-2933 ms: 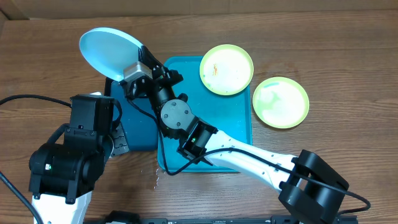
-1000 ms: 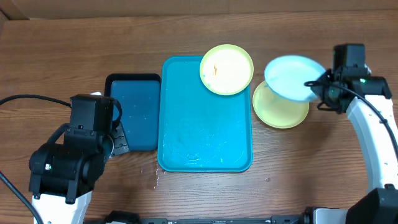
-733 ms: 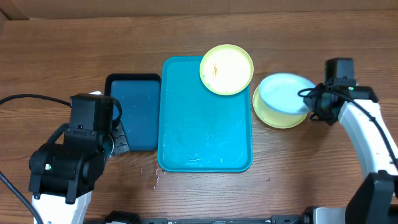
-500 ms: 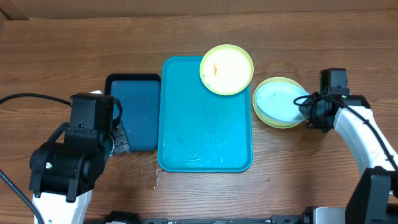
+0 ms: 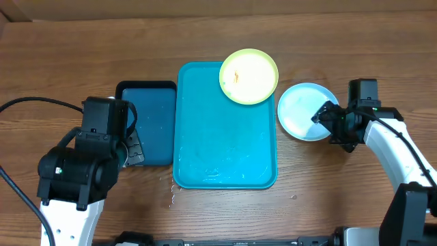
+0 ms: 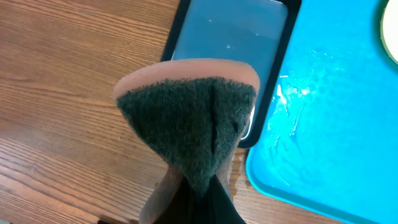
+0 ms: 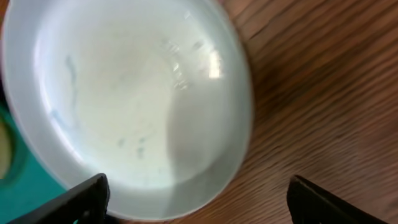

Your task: Clean dirty plates on tray and stack at the side

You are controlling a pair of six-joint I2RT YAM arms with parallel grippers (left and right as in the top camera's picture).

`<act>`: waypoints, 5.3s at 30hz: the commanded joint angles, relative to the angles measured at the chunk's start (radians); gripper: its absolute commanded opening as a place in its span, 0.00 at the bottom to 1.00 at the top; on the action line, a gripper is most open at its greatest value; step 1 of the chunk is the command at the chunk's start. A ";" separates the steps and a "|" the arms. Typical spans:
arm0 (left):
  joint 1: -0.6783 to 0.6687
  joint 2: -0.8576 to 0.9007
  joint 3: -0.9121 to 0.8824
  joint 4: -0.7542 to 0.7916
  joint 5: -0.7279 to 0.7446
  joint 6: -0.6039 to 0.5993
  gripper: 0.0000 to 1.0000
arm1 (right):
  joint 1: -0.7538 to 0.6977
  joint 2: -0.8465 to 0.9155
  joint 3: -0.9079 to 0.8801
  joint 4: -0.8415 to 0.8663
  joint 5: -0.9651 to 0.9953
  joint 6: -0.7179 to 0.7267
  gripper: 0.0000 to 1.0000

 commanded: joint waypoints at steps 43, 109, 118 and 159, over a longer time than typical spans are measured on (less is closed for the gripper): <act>0.004 0.003 -0.004 0.043 0.018 -0.006 0.04 | 0.143 0.003 -0.002 0.053 -0.145 -0.018 1.00; 0.004 0.003 -0.004 0.106 0.018 -0.005 0.04 | 0.143 0.003 -0.002 0.053 -0.145 -0.018 1.00; 0.004 0.003 -0.004 0.121 0.019 -0.006 0.04 | 0.143 0.003 -0.002 0.053 -0.145 -0.018 1.00; 0.004 0.003 -0.004 0.162 0.038 -0.002 0.04 | 0.143 0.003 -0.002 0.053 -0.145 -0.018 1.00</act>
